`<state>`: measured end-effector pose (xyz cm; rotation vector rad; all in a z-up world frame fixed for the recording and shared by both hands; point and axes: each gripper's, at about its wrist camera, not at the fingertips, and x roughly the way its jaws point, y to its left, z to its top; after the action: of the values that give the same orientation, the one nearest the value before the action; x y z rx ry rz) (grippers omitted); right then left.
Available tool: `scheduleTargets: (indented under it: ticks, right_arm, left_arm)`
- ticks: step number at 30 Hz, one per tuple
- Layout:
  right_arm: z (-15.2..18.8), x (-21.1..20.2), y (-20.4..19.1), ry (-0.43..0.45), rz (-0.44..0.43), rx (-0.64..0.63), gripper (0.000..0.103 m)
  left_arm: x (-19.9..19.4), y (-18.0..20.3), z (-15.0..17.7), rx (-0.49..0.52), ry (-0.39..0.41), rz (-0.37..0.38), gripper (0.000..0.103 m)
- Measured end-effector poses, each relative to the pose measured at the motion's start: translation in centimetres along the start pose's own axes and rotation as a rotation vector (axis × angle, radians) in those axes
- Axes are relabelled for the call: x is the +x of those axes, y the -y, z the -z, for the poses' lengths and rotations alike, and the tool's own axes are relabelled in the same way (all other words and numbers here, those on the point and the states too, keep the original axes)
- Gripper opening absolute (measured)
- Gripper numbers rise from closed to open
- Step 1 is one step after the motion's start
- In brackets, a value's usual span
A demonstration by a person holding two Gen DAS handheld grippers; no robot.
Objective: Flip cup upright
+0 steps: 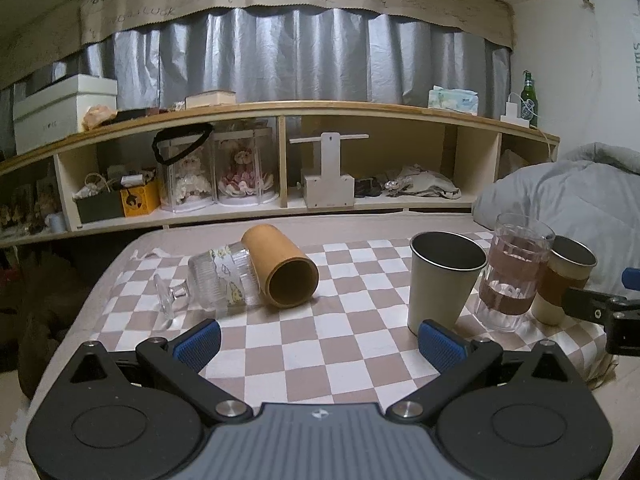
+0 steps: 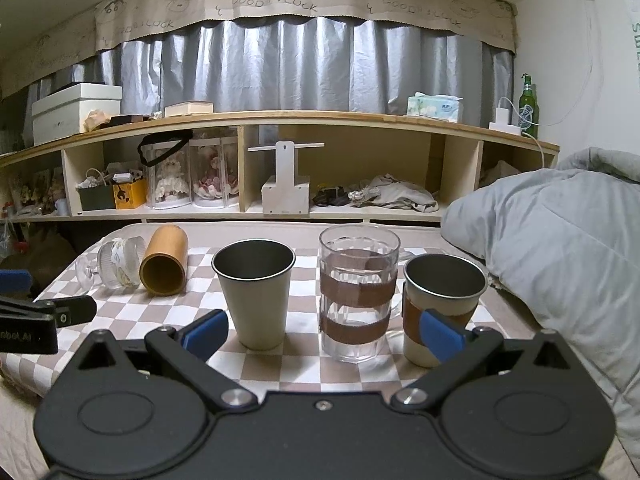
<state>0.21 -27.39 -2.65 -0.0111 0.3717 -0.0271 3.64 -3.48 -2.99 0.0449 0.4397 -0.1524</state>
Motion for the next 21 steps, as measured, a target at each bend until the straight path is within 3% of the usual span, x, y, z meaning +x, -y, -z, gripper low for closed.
scheduleTargets:
  ticks: [21]
  right_arm:
    - [0.04,-0.03,-0.16,0.0,-0.001,-0.002,0.103]
  left_arm:
    - [0.13,-0.23,0.05,-0.01,-0.005,-0.004,0.103]
